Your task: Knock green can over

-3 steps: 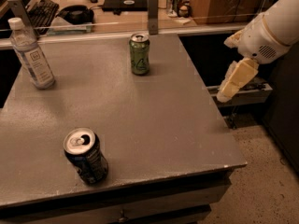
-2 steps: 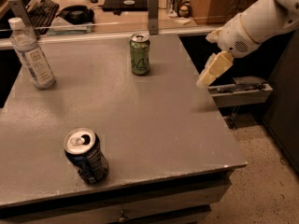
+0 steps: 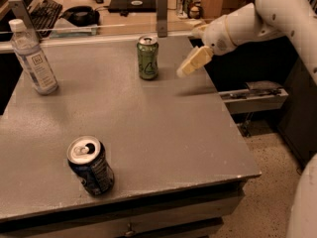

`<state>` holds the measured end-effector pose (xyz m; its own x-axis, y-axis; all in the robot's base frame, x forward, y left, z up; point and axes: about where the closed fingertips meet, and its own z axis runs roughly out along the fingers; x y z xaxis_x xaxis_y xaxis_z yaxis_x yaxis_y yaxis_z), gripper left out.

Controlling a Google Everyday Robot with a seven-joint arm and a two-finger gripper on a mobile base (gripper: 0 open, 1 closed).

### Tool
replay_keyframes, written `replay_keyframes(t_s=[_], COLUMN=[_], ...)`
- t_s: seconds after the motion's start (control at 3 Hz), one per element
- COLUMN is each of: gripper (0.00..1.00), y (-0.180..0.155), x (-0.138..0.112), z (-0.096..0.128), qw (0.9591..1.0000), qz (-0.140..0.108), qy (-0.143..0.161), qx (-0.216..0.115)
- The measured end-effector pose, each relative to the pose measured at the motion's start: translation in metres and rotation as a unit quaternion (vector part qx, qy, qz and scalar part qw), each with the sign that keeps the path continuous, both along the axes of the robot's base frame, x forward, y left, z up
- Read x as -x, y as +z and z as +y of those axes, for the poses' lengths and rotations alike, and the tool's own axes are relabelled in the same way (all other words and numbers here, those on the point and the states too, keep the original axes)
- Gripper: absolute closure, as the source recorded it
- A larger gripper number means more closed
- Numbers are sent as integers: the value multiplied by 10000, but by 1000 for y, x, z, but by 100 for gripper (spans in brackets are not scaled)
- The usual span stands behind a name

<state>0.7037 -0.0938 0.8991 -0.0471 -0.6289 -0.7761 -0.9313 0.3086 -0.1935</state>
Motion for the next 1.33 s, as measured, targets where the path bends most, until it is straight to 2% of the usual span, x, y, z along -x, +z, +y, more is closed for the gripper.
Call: replay_keyframes(t_s=[0.33,0.67,1.0,1.33], gripper=[0,0,0,0], y=[-6,-3,4,12], x=[-11,11,37,67], z=[29,71,101,135], qw=[9973,9864,9762,9637], qz=[103,325,496,727], qy=[90,322,570,964], qx=[-728,-1580,-2032,-2381])
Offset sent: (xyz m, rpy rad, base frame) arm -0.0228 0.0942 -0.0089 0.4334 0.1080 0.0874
